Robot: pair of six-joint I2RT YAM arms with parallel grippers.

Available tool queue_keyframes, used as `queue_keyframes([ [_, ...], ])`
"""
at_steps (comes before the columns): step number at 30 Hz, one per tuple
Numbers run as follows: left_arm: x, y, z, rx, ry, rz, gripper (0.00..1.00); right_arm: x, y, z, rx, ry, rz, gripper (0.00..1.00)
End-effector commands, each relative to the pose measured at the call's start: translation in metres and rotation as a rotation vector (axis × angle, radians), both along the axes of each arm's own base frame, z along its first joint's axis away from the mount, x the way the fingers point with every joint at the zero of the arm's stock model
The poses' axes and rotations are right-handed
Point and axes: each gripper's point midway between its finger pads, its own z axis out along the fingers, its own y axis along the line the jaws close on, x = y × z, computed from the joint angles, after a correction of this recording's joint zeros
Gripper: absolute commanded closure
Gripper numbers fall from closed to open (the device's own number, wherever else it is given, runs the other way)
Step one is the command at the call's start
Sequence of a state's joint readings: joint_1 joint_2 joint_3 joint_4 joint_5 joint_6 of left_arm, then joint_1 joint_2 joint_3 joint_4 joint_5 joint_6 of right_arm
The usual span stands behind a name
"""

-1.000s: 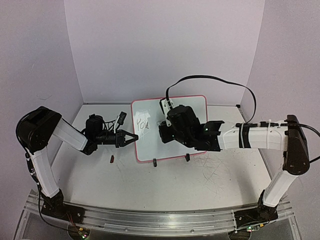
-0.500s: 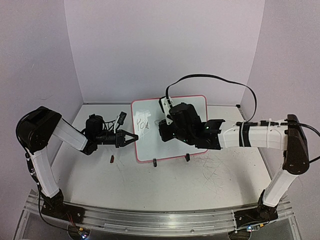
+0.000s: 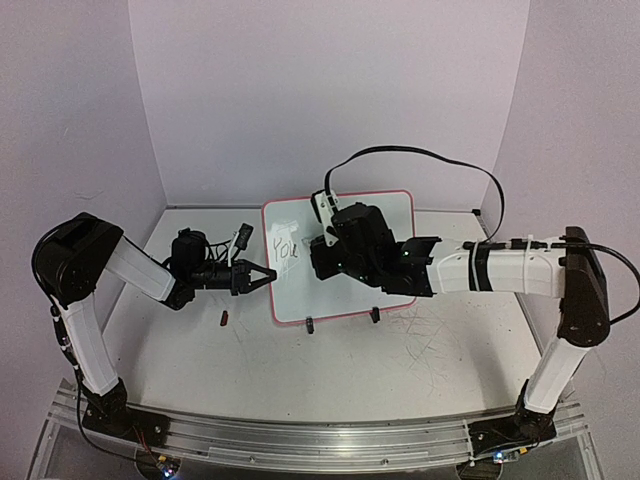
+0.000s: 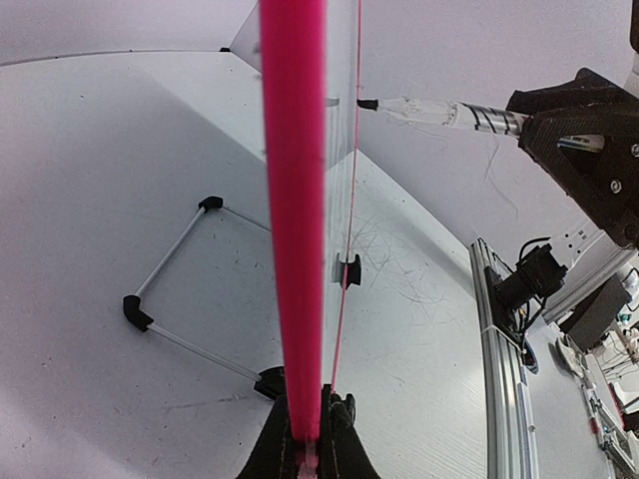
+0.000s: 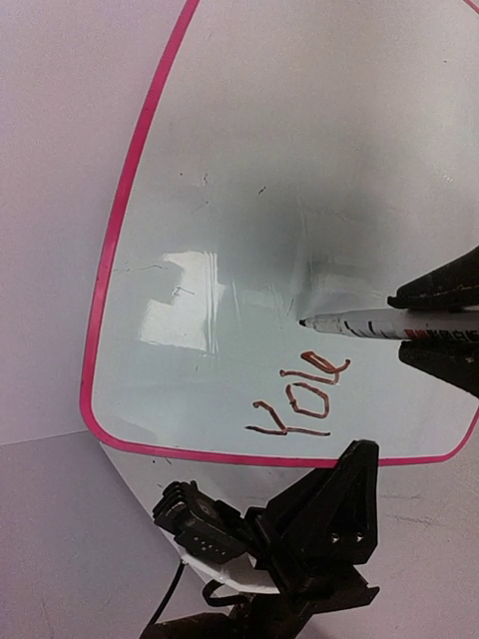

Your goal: Write a sentence on the whiteboard

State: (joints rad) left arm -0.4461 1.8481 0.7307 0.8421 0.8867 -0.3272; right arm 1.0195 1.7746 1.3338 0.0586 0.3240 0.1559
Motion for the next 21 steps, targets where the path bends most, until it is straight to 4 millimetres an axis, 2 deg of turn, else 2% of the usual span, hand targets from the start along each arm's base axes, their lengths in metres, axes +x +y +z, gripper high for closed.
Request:
queue_keyframes([
  [1, 0.01, 0.002, 0.001, 0.034, -0.045, 0.052, 1.0, 0.005, 0.003, 0.015, 0.037, -0.025, -0.024, 1.0],
  [21, 0.011, 0.002, 0.001, 0.036, -0.048, 0.055, 1.0, 0.007, -0.008, -0.001, -0.004, 0.011, -0.078, 1.0],
])
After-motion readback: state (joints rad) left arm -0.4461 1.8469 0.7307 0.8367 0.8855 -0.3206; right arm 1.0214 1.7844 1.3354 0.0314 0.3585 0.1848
